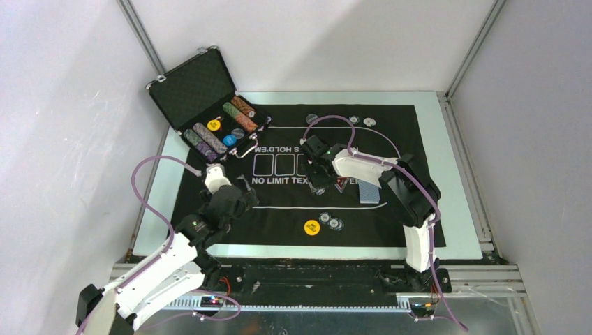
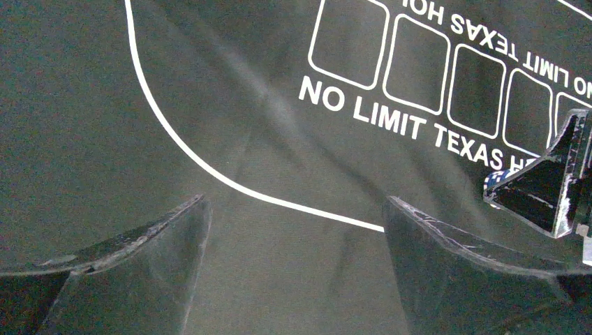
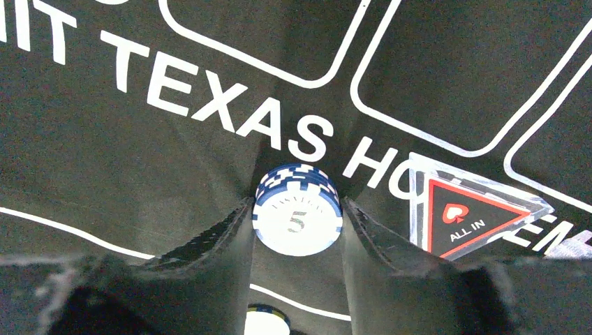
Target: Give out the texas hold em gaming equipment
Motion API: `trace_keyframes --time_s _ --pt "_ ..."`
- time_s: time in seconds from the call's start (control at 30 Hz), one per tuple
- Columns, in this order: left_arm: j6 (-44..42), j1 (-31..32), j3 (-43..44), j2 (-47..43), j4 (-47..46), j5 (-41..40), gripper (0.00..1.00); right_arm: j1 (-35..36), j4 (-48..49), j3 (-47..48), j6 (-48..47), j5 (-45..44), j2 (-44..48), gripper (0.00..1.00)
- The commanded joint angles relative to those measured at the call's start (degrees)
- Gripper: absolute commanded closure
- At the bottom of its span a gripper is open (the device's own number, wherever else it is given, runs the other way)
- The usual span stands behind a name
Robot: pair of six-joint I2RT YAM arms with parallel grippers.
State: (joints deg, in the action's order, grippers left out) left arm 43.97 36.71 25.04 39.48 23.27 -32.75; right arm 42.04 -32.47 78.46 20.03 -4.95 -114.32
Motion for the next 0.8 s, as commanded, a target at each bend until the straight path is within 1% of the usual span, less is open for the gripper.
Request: trace_keyframes --time_s 0.0,0.13,0.17,0.4,0.77 --pt "-0.02 -0.34 -0.96 0.07 -0.88 -0.51 0.02 0.33 -0.16 -0.21 0.63 -1.20 -0.20 0.57" --pt "-0.02 -0.37 -0.90 0.12 -0.87 -0.52 0.02 0.33 -0.04 -0.20 0.50 -1.77 0.96 0.65" --pt "-0.02 -0.33 -0.93 0.13 -0.88 -0.50 0.02 0.37 0.00 -0.17 0.31 -1.96 1.54 0.66" --pt "-0.02 -0.34 -0.95 0.05 -0.86 -0.38 0.02 0.25 -0.06 -0.14 -0.10 -2.92 4.36 0.67" --pt "-0.02 -0.35 -1.00 -0.17 -0.82 -0.43 0.02 0.19 -0.21 -0.12 -0.25 -2.61 6.03 0.68"
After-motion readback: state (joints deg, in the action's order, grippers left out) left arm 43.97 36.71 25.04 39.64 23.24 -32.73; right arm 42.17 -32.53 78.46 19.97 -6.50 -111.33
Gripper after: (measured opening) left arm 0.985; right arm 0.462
